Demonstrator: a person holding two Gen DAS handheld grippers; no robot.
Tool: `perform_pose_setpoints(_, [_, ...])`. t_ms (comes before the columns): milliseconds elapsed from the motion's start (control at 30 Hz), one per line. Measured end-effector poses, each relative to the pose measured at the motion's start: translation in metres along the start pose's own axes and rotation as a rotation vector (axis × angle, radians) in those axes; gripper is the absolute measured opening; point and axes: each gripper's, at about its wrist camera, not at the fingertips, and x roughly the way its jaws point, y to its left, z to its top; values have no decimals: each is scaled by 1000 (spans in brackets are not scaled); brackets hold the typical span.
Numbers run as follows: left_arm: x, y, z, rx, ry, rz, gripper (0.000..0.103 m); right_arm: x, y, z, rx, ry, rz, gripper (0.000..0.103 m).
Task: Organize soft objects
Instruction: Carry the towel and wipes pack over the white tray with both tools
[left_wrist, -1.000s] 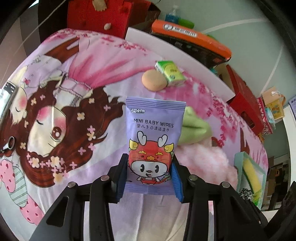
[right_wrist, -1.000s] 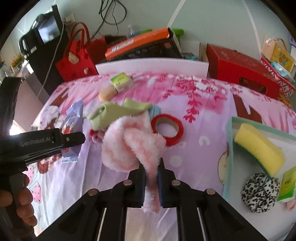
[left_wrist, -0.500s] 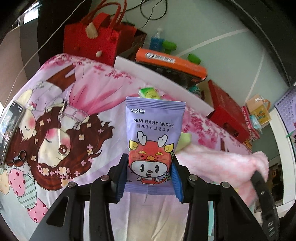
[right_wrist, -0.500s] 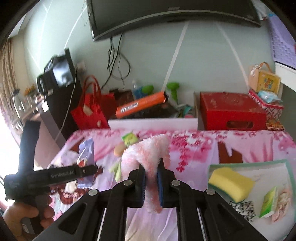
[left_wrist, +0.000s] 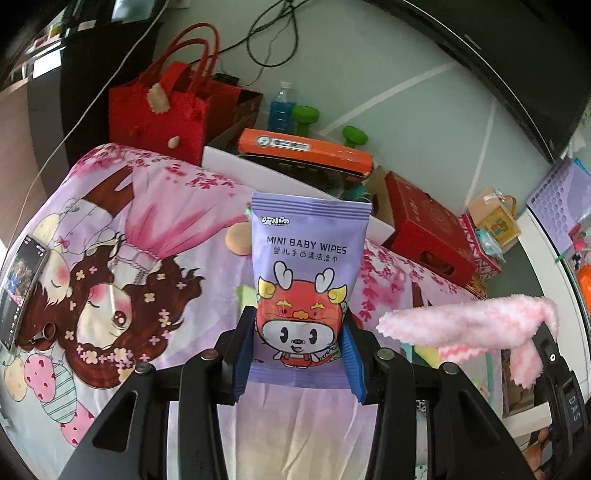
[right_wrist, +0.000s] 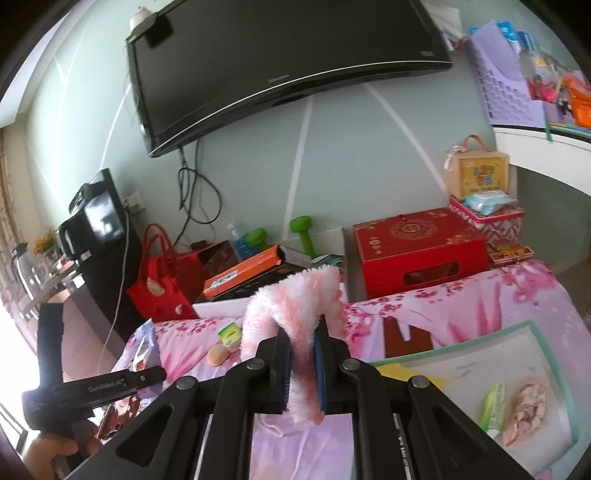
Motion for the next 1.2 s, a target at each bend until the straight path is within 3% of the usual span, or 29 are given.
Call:
perform_pose_setpoints(400, [10, -71, -17, 162, 47, -78, 44, -48, -78, 16, 124, -118, -206, 11])
perform_pose_setpoints(533, [15, -105, -31, 247, 78, -121, 44, -73, -110, 20, 174, -165, -294, 11])
perform_pose_setpoints(767, [28, -163, -65, 398, 148, -185, 44, -92, -149, 19, 246, -187, -369, 11])
perform_pose_setpoints(1000, [53, -195, -98, 493, 257, -213, 45, -72, -172, 9, 255, -103, -423, 11])
perform_pose_setpoints(1200, [85, -200, -121, 489, 371, -206, 45, -36, -189, -13, 271, 45, -465, 11])
